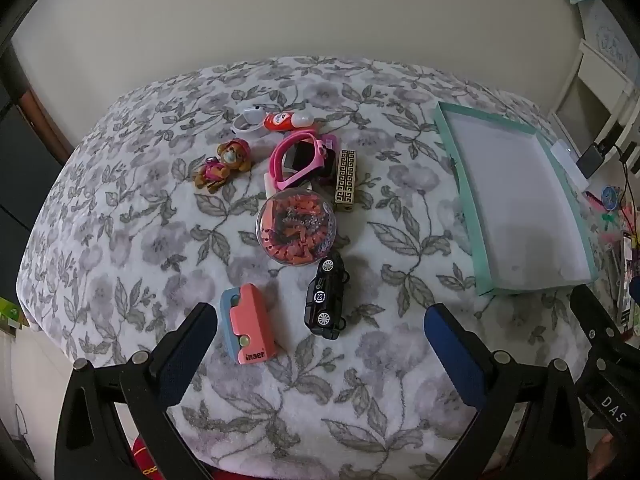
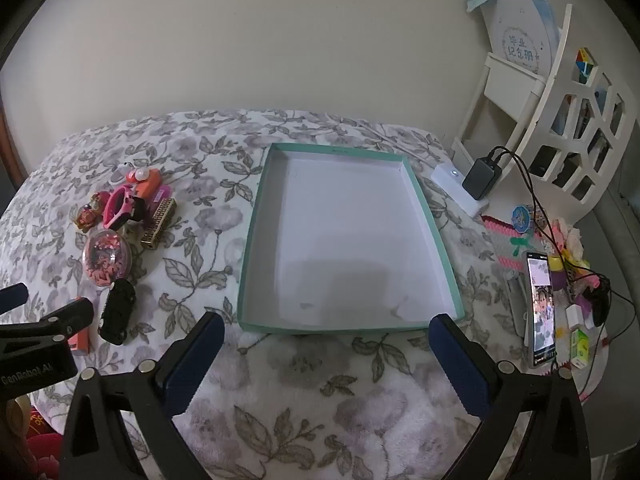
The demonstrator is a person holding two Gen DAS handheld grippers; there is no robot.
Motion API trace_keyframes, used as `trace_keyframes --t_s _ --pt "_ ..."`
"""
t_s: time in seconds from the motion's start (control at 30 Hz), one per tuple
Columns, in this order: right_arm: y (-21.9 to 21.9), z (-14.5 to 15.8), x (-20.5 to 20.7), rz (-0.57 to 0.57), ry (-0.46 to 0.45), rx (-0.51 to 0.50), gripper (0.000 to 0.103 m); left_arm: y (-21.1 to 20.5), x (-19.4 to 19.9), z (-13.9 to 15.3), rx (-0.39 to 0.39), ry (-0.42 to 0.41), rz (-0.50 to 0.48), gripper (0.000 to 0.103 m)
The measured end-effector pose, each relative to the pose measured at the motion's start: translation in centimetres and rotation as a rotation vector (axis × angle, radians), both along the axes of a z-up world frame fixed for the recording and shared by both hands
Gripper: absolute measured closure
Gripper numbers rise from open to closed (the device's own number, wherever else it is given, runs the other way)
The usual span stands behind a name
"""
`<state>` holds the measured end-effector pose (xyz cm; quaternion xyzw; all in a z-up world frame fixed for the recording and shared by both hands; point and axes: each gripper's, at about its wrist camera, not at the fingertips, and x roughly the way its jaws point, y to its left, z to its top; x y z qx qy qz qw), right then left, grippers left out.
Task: Organize rigid objects
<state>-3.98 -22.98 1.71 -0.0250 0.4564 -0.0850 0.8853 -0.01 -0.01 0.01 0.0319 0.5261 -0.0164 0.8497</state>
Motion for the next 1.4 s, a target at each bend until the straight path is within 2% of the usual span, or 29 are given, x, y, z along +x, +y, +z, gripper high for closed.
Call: trace_keyframes --t_s 1.4 --pt "0.16 0.1 -0.01 0.004 -0.002 0.002 0.0 -0.08 0.15 0.19 -0.001 0.0 -0.003 0.0"
